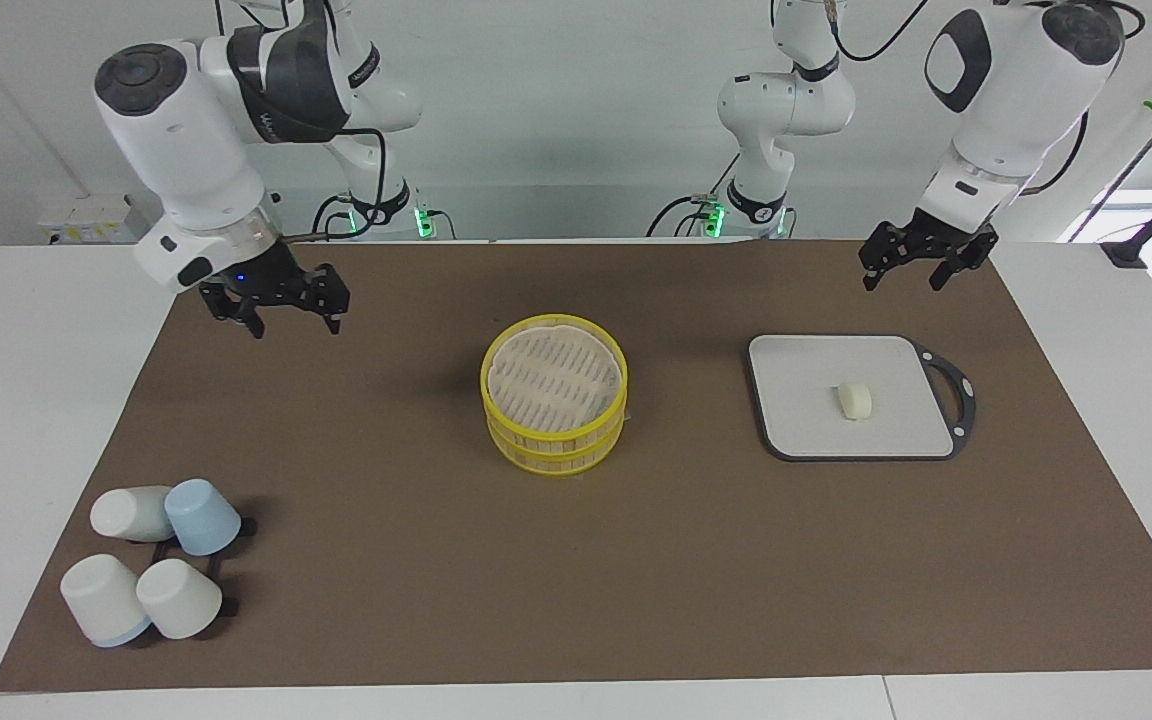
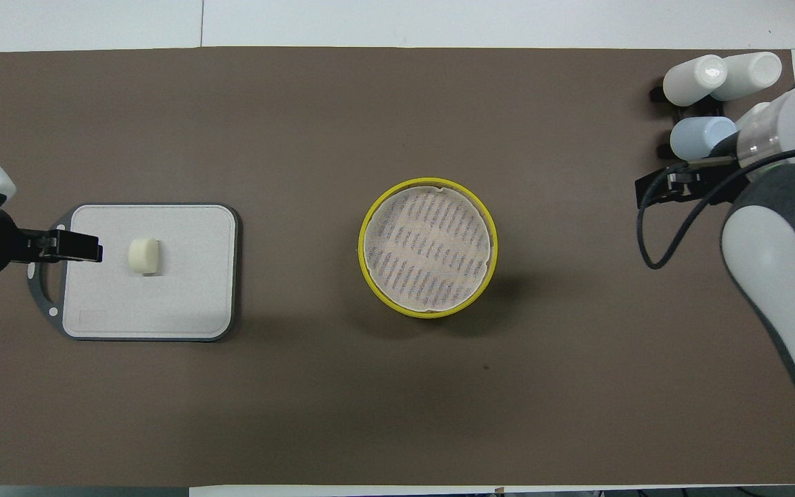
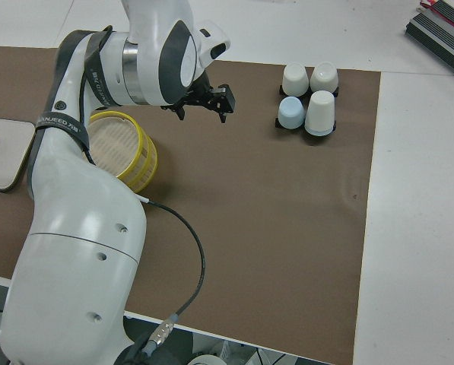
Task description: Place bun in steamer
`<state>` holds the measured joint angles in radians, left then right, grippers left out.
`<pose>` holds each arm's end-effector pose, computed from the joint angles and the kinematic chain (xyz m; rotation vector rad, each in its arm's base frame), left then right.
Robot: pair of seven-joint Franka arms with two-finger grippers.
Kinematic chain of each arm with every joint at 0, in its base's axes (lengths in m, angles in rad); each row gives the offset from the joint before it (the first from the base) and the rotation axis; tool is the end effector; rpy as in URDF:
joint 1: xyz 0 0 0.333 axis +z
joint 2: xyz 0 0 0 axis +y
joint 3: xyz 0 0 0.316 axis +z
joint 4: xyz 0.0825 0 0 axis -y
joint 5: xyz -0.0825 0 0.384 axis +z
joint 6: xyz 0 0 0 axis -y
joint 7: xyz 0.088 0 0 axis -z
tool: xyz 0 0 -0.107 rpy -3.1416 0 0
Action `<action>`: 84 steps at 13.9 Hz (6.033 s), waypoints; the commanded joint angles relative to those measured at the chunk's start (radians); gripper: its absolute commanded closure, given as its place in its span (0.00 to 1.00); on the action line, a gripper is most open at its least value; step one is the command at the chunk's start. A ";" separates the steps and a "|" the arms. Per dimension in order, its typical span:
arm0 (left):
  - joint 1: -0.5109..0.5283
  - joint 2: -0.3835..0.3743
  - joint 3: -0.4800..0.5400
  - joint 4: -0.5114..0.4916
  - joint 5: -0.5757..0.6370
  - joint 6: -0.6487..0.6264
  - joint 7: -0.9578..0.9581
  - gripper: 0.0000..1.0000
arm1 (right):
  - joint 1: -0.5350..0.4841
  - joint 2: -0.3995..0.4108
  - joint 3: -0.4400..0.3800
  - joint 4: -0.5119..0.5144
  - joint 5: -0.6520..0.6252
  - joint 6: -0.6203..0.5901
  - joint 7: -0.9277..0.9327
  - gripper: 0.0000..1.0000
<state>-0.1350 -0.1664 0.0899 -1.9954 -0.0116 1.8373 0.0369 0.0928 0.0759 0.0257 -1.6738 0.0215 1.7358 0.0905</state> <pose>0.5099 -0.0216 0.5334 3.1130 -0.1248 0.0117 0.5810 0.0707 0.5465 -3.1197 -0.0378 0.0253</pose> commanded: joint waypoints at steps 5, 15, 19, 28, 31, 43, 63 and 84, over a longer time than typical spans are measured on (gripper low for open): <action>0.043 0.042 -0.004 -0.295 0.016 0.364 0.086 0.00 | 0.292 0.163 -0.004 0.113 -0.005 0.084 0.354 0.00; 0.046 0.211 -0.007 -0.325 0.015 0.591 0.083 0.00 | 0.567 0.484 -0.009 0.408 -0.060 0.157 0.721 0.00; 0.043 0.246 -0.009 -0.339 0.009 0.617 0.080 0.00 | 0.578 0.489 -0.007 0.361 -0.063 0.226 0.742 0.00; 0.040 0.258 -0.010 -0.329 0.004 0.625 0.084 0.69 | 0.602 0.495 -0.006 0.295 -0.054 0.252 0.772 0.30; 0.041 0.260 -0.010 -0.319 0.004 0.622 0.083 0.69 | 0.599 0.493 -0.006 0.298 -0.071 0.248 0.740 1.00; 0.020 0.261 -0.012 -0.050 -0.079 0.308 0.067 0.73 | 0.351 0.466 -0.003 0.451 -0.087 0.128 0.341 1.00; -0.652 0.410 -0.012 0.115 -0.096 0.493 -0.588 0.73 | 0.051 0.364 -0.006 0.361 0.011 0.022 0.118 1.00; -0.686 0.469 -0.001 0.132 -0.076 0.514 -0.698 0.00 | 0.102 0.349 0.000 0.322 0.040 0.047 0.253 1.00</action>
<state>-0.8413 0.3573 0.0796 -1.8558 -0.1027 2.4014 -0.6515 0.1803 0.4637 0.0180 -1.3085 0.0508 1.7649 0.2961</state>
